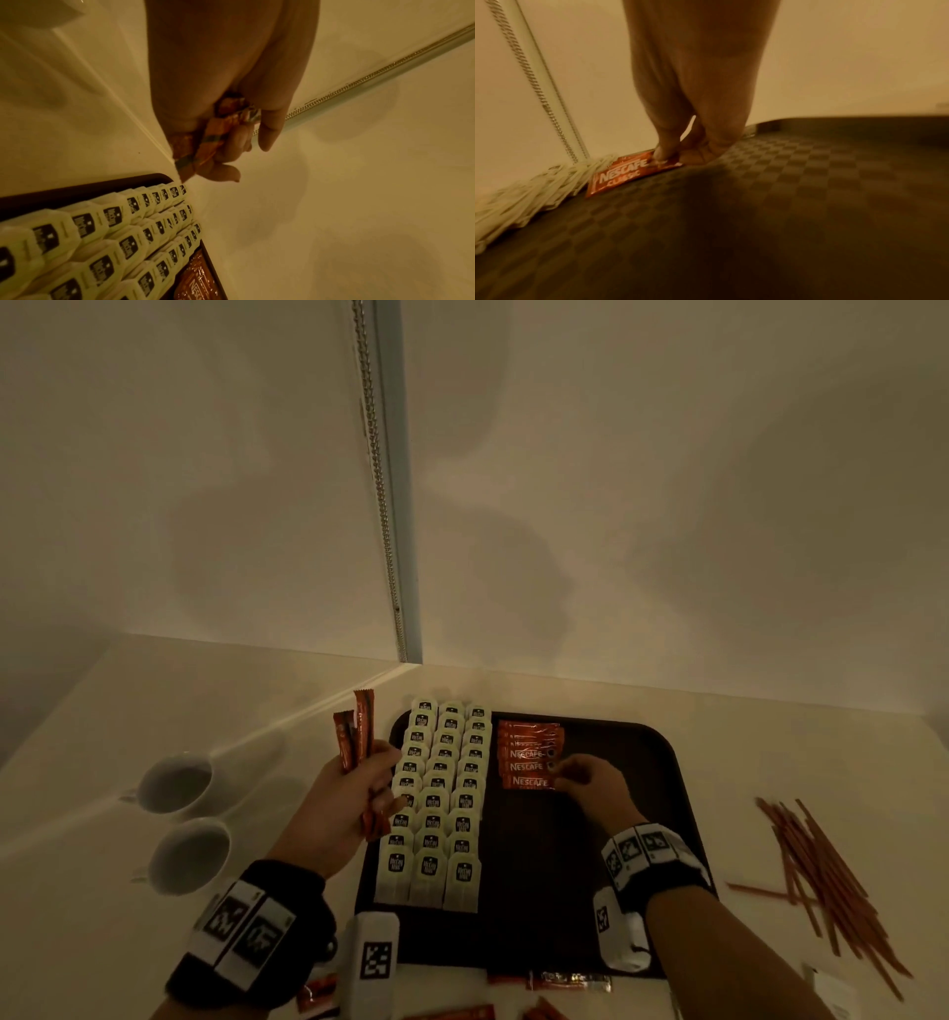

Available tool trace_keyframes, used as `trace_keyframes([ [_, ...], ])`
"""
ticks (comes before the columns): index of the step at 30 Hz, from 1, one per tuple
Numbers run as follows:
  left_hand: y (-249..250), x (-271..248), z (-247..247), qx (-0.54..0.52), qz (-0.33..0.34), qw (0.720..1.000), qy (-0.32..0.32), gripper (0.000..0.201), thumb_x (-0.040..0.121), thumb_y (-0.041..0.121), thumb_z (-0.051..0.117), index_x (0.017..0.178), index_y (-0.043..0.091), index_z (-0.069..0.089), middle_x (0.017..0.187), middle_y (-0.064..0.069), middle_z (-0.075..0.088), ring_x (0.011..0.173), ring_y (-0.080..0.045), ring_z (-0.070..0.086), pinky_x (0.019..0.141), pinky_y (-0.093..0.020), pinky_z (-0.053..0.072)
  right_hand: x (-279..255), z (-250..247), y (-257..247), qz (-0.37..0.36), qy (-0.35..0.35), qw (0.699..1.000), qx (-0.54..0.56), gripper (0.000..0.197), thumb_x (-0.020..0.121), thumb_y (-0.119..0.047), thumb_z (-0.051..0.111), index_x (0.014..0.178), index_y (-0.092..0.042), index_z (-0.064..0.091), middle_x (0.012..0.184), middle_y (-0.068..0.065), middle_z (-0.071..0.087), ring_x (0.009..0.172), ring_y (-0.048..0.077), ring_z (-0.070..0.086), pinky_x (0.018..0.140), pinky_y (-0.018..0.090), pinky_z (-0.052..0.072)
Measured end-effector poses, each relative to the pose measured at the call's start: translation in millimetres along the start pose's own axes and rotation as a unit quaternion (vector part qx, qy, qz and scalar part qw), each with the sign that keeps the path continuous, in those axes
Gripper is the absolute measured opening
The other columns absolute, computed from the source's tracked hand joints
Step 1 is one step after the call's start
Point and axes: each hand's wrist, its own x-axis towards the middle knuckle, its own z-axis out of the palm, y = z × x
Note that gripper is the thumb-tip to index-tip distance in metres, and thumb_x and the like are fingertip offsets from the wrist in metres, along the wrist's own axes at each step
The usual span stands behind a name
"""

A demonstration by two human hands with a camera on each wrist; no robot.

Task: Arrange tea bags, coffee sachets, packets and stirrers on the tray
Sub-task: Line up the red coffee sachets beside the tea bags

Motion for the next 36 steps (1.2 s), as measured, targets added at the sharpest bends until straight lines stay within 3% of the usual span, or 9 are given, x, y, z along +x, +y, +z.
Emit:
trace_keyframes([
  [3, -2, 1, 0, -0.001, 0.005, 1.000, 0.008, 0.007, 0.093, 0.010, 0.053, 0.088, 0.013, 0.053, 0.054, 0.002, 0.033, 0.044, -0.010, 0.033, 0.056, -0.026, 0.053, 7, 7, 1, -0.001, 0.058, 0.998, 0.018, 0.016, 0.084, -0.011, 0.065, 0.088, -0.026, 0.061, 0.106, -0.005, 0.060, 0.098, 0.006, 0.051, 0.101, 0.032, 0.043],
  [6, -4, 1, -1, -0.002, 0.004, 1.000, 0.019, 0.008, 0.093, 0.008, 0.053, 0.087, 0.013, 0.053, 0.054, 0.002, 0.034, 0.043, -0.010, 0.033, 0.057, -0.027, 0.052, 13, 13, 2, 0.011, 0.084, 0.996, 0.017, 0.017, 0.084, -0.011, 0.066, 0.099, -0.018, 0.065, 0.113, -0.001, 0.060, 0.100, 0.007, 0.052, 0.096, 0.027, 0.041],
  [17, -4, -3, 4, -0.074, -0.042, 0.996, 0.009, 0.005, 0.096, 0.011, 0.041, 0.091, 0.011, 0.043, 0.057, -0.002, 0.041, 0.043, -0.014, 0.037, 0.067, -0.034, 0.047, 23, 24, 4, 0.019, 0.109, 0.994, 0.010, 0.018, 0.083, -0.012, 0.068, 0.099, -0.018, 0.064, 0.115, 0.003, 0.059, 0.105, 0.013, 0.056, 0.093, 0.027, 0.043],
  [21, -2, -5, 5, -0.031, -0.036, 0.999, -0.013, 0.007, 0.097, 0.011, 0.045, 0.098, 0.007, 0.050, 0.067, -0.008, 0.060, 0.047, -0.018, 0.053, 0.056, -0.034, 0.056, 26, 26, 6, 0.020, 0.116, 0.993, -0.001, 0.020, 0.082, -0.015, 0.069, 0.100, -0.019, 0.061, 0.114, 0.003, 0.057, 0.102, 0.013, 0.055, 0.094, 0.030, 0.046],
  [27, 2, -2, 11, 0.076, 0.000, 0.996, -0.054, 0.019, 0.093, 0.016, 0.055, 0.110, 0.008, 0.059, 0.082, -0.007, 0.073, 0.062, -0.018, 0.066, 0.058, -0.030, 0.053, 11, 21, -18, -0.042, 0.153, 0.986, 0.045, 0.018, 0.085, -0.023, 0.066, 0.100, -0.018, 0.058, 0.108, 0.003, 0.057, 0.097, 0.014, 0.056, 0.092, 0.034, 0.050],
  [29, 2, 1, 15, 0.157, 0.035, 0.986, -0.049, 0.019, 0.090, 0.016, 0.062, 0.108, 0.011, 0.061, 0.083, -0.007, 0.073, 0.059, -0.016, 0.065, 0.061, -0.033, 0.050, -9, 18, -52, -0.102, 0.114, 0.983, 0.104, 0.014, 0.089, -0.027, 0.060, 0.100, -0.020, 0.058, 0.099, -0.005, 0.059, 0.088, 0.007, 0.058, 0.085, 0.032, 0.054],
  [32, 1, 5, 25, 0.265, 0.098, 0.959, -0.031, 0.018, 0.083, 0.012, 0.070, 0.099, 0.016, 0.061, 0.075, -0.004, 0.067, 0.050, -0.010, 0.058, 0.051, -0.028, 0.047, -43, 19, -107, -0.175, -0.051, 0.957, 0.224, 0.019, 0.091, -0.031, 0.057, 0.104, -0.017, 0.060, 0.090, -0.004, 0.061, 0.065, 0.003, 0.056, 0.059, 0.018, 0.050],
  [34, 2, 7, 30, 0.330, 0.147, 0.932, -0.021, 0.022, 0.079, 0.011, 0.074, 0.094, 0.020, 0.061, 0.075, -0.002, 0.065, 0.051, -0.007, 0.058, 0.053, -0.027, 0.052, -54, 21, -125, -0.211, -0.083, 0.948, 0.224, 0.019, 0.088, -0.028, 0.061, 0.101, -0.014, 0.062, 0.087, 0.001, 0.062, 0.061, 0.008, 0.058, 0.058, 0.019, 0.050],
  [36, 3, 7, 31, 0.350, 0.172, 0.921, -0.008, 0.028, 0.072, 0.014, 0.080, 0.092, 0.022, 0.062, 0.078, 0.001, 0.068, 0.062, -0.009, 0.063, 0.060, -0.029, 0.055, -58, 20, -130, -0.232, -0.075, 0.946, 0.213, 0.013, 0.087, -0.018, 0.064, 0.096, -0.010, 0.063, 0.088, 0.003, 0.063, 0.069, 0.009, 0.062, 0.066, 0.021, 0.054],
])
